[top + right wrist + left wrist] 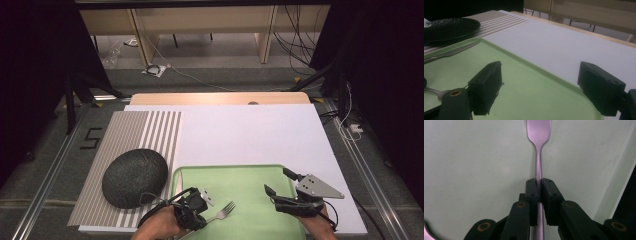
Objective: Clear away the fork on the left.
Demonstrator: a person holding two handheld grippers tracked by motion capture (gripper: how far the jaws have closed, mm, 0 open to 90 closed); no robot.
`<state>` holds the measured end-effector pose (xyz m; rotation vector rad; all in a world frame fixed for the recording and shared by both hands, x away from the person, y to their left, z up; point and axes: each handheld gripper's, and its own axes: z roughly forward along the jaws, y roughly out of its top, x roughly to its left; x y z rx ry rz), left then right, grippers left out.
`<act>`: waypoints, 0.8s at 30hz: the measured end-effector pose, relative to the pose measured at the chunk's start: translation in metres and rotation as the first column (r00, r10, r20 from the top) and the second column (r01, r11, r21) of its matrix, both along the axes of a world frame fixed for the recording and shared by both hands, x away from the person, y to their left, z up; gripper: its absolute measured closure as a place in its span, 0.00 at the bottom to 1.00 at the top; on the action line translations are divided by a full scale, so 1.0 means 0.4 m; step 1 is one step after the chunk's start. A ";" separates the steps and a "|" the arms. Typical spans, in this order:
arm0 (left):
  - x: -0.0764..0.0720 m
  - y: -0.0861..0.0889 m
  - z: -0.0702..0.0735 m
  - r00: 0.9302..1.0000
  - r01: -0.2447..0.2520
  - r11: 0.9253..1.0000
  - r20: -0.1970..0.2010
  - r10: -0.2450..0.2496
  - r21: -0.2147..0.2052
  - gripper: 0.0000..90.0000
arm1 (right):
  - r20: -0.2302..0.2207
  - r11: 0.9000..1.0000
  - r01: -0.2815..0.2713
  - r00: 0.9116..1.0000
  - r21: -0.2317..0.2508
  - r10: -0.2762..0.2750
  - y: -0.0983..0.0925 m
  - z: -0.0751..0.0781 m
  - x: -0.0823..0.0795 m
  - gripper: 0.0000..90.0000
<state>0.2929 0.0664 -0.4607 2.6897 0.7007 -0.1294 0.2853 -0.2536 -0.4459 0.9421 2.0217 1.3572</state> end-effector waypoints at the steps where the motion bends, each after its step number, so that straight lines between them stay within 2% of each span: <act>1: -0.002 0.000 0.000 1.000 0.002 1.000 0.002 -0.002 0.002 0.91 | 0.000 1.000 0.001 1.000 0.001 -0.001 0.000 0.000 0.000 0.23; 5: -0.005 0.001 0.011 1.000 0.002 1.000 0.005 -0.002 -0.010 0.80 | 0.000 1.000 0.001 1.000 0.000 -0.001 0.000 0.000 0.000 0.23; 10: -0.007 -0.004 0.028 0.998 -0.025 0.999 0.052 0.027 -0.036 0.58 | -0.001 1.000 -0.002 1.000 -0.003 0.002 0.001 0.000 -0.001 0.23; 14: -0.005 -0.004 0.035 0.996 -0.041 0.997 0.081 0.046 -0.062 0.53 | -0.001 1.000 -0.001 1.000 -0.002 0.001 0.000 0.000 -0.001 0.23; 16: -0.007 -0.004 0.037 0.995 -0.035 0.996 0.094 0.042 -0.077 0.56 | -0.001 1.000 -0.002 1.000 -0.003 0.002 0.000 0.000 0.000 0.23; 20: -0.017 -0.011 0.036 0.994 0.008 0.995 0.111 0.003 -0.101 0.71 | -0.002 1.000 -0.003 1.000 -0.003 0.003 0.000 0.000 -0.001 0.23; 24: -0.025 -0.020 0.031 0.992 0.043 0.994 0.125 -0.030 -0.103 0.85 | -0.003 1.000 -0.001 1.000 -0.002 0.001 0.000 0.000 0.000 0.23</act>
